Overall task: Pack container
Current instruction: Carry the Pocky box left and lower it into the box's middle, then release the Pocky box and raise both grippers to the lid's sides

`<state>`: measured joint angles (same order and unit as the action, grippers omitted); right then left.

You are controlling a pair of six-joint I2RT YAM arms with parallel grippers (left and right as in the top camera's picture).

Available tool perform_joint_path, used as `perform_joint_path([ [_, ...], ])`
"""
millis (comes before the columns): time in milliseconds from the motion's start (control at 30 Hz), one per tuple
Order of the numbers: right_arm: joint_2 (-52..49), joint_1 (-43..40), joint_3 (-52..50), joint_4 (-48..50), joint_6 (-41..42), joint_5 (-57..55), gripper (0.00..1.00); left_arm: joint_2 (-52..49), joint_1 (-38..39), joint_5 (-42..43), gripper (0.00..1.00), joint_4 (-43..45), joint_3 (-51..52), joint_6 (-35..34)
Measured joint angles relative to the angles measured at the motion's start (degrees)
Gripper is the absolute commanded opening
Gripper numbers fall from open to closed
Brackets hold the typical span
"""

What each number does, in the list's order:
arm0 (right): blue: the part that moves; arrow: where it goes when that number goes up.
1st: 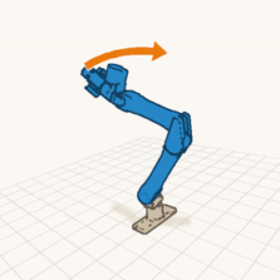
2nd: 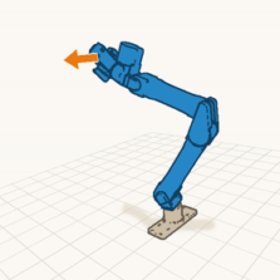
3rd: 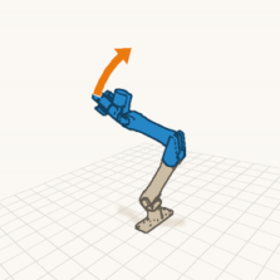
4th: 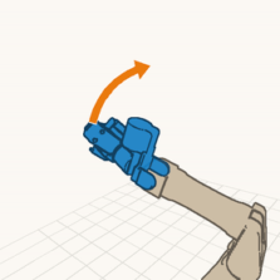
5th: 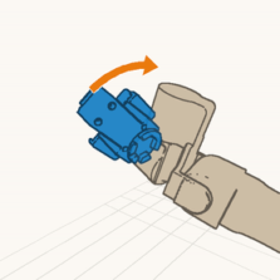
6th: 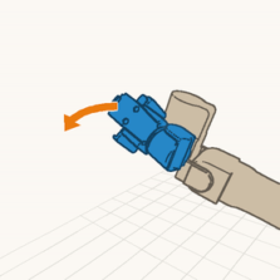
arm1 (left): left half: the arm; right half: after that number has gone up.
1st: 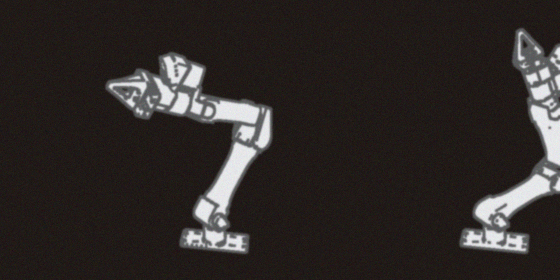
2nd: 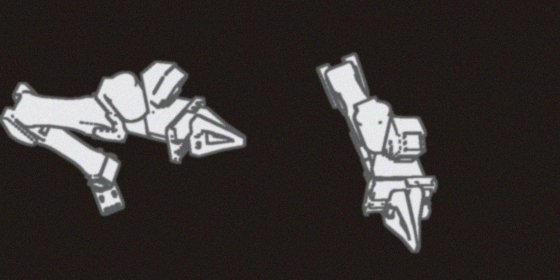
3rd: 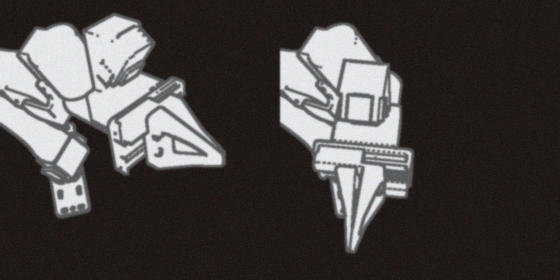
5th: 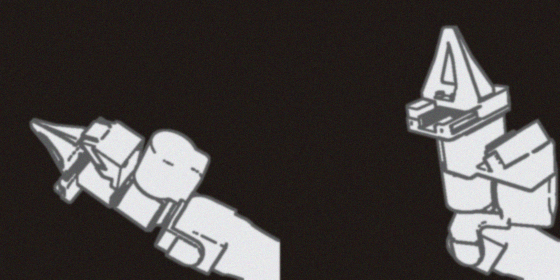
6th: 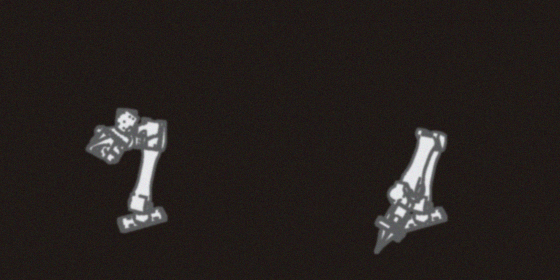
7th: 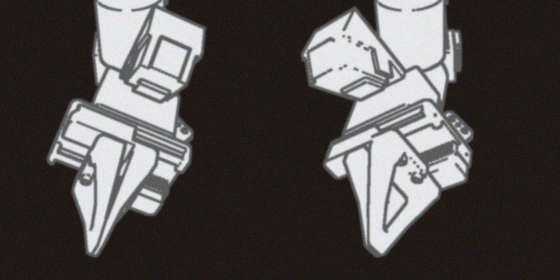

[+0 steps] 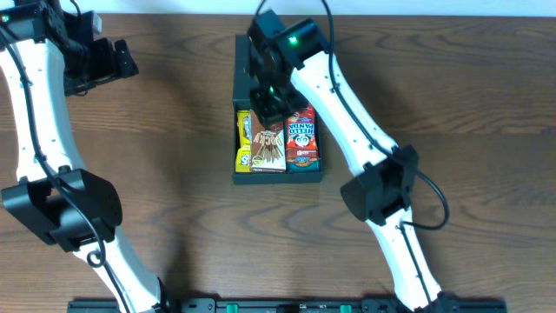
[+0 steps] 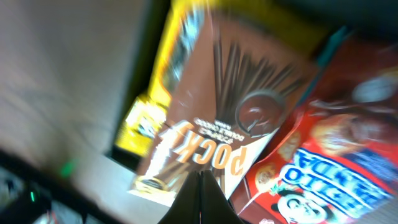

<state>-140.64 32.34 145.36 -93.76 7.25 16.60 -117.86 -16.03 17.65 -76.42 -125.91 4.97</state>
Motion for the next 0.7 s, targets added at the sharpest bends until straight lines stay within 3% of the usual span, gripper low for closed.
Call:
perform_joint_path([
  [367, 0.3, -1.1, -14.8, 6.5, -6.5, 7.3, 0.05, 0.0, 0.0, 0.0, 0.95, 0.4, 0.0, 0.0],
  [700, 0.8, -1.0, -15.9, 5.8, -7.1, 8.3, 0.01, 0.0, 0.0, 0.0, 0.95, 0.4, 0.0, 0.0],
])
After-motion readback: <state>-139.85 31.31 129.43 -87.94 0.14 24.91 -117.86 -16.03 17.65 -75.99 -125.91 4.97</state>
